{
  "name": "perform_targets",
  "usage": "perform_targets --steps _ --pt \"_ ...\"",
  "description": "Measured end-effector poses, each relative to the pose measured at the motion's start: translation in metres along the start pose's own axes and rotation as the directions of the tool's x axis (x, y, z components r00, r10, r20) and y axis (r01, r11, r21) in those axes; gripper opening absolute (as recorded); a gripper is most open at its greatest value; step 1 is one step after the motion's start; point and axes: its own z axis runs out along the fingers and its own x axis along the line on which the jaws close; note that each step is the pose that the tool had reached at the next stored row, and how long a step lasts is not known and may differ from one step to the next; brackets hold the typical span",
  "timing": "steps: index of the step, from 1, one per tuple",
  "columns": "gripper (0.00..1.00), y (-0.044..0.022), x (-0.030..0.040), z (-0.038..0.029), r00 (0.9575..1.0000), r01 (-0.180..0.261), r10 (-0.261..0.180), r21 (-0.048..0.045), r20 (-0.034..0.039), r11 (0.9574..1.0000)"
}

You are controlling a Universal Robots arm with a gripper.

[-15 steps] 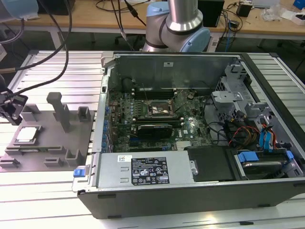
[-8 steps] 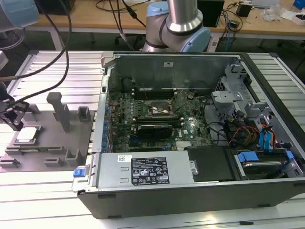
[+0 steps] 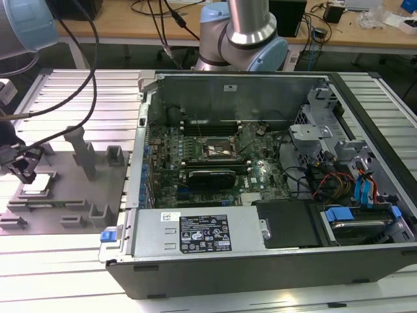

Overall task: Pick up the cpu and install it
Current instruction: 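Pick up the cpu and move it towards the insertion slot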

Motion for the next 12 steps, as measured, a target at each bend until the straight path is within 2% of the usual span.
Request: perform_targets --steps 3,9,12 --pt "0.11 0.0013 0.0005 0.0053 1.0000 0.000 0.000 -0.0009 -0.0001 1.0000" --pt "0.11 0.0044 0.0042 0.0084 1.0000 0.000 0.000 -0.0011 -0.0001 1.0000" --pt "0.11 0.0069 0.0046 0.0125 1.0000 0.000 0.000 -0.0015 0.0000 1.0000"
